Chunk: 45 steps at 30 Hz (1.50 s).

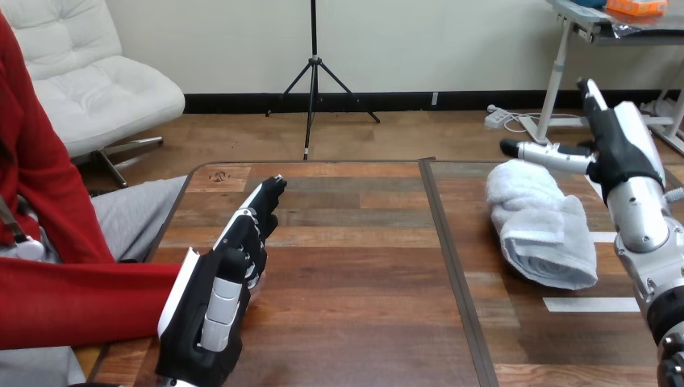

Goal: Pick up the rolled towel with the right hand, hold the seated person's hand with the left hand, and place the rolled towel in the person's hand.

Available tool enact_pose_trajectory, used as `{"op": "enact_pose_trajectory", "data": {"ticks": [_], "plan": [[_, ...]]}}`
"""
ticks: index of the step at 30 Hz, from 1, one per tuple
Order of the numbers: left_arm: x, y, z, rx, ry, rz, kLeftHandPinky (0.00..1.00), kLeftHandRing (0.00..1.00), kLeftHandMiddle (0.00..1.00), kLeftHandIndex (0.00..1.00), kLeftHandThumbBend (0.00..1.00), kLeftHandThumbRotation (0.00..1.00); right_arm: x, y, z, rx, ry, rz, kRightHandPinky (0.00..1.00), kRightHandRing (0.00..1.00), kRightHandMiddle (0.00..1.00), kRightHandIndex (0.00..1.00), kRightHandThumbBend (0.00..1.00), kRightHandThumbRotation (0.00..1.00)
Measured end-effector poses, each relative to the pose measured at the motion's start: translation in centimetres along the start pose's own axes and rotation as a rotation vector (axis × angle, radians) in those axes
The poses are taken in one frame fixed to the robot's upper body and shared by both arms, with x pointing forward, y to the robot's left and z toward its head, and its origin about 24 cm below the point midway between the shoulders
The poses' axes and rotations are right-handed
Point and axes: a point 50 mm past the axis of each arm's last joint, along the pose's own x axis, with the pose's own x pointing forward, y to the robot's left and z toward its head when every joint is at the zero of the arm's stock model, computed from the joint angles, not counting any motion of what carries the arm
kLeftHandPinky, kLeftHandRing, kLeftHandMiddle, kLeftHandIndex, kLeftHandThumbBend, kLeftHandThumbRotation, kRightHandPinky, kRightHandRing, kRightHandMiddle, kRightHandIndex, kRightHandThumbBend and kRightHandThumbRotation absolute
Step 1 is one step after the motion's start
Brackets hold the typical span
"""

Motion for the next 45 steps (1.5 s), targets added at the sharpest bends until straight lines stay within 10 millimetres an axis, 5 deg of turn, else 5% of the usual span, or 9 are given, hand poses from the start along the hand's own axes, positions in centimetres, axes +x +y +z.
{"op": "enact_pose_trajectory", "data": {"ticks": [19,45], "plan": [[-0.1,0.0,0.0,-0.006,0.002,0.006,1.0,1.0,0.94,0.88,0.88,0.98,-0.3,0.8,-1.6,-0.077,0.109,0.045,0.91,1.0,1.0,1.0,1.0,0.48],[-0.2,0.1,0.0,-0.022,-0.004,0.014,1.0,1.0,0.93,0.82,0.87,0.97,-0.7,2.6,-2.1,-0.159,0.147,0.118,1.0,1.0,1.0,1.0,1.0,0.52]]}}
